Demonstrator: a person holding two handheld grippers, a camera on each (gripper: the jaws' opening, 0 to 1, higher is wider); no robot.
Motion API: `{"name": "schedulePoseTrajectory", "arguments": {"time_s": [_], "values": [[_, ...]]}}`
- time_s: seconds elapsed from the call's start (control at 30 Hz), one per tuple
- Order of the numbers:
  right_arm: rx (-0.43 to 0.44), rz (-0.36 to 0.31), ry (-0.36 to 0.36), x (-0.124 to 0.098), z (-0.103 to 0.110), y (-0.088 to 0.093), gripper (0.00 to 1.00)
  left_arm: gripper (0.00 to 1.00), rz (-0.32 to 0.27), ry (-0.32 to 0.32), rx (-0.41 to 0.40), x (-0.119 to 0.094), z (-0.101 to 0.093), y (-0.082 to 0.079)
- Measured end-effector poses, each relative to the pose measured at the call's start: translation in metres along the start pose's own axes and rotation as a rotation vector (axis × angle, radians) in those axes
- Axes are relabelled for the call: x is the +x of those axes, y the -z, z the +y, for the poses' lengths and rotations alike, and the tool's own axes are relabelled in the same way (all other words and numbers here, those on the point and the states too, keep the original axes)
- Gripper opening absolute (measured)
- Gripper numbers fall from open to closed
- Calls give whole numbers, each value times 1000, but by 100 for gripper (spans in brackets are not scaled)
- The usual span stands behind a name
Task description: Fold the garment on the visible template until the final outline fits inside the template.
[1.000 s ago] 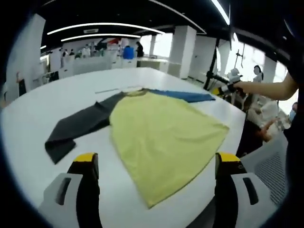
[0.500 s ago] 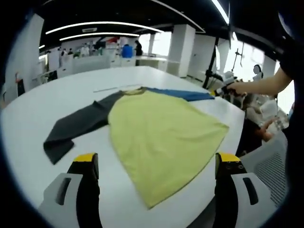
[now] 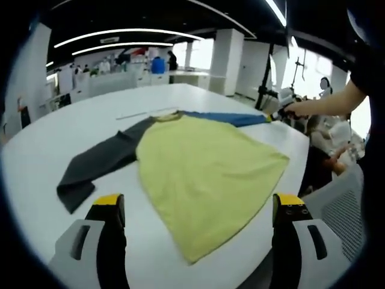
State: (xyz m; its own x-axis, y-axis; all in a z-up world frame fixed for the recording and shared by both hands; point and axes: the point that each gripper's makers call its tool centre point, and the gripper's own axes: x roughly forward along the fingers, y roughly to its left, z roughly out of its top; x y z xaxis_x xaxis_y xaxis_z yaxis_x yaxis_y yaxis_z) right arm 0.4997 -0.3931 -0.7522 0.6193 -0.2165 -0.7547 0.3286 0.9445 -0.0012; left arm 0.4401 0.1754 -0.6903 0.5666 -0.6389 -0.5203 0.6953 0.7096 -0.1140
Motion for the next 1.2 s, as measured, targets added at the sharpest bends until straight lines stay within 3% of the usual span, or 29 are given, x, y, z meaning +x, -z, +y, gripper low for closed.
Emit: {"name": "schedulePoseTrajectory", "arguments": {"time_s": [0.43, 0.73, 1.2], "values": [[19, -8, -3, 3, -4, -3, 0, 99, 27, -1, -2, -3, 1, 5], [41, -3, -11, -1, -1, -2, 0, 99, 26, -8, 0, -3, 2, 3], [59, -88, -41, -17, 4, -24, 0, 99, 22, 0, -2, -1, -1, 1]]}}
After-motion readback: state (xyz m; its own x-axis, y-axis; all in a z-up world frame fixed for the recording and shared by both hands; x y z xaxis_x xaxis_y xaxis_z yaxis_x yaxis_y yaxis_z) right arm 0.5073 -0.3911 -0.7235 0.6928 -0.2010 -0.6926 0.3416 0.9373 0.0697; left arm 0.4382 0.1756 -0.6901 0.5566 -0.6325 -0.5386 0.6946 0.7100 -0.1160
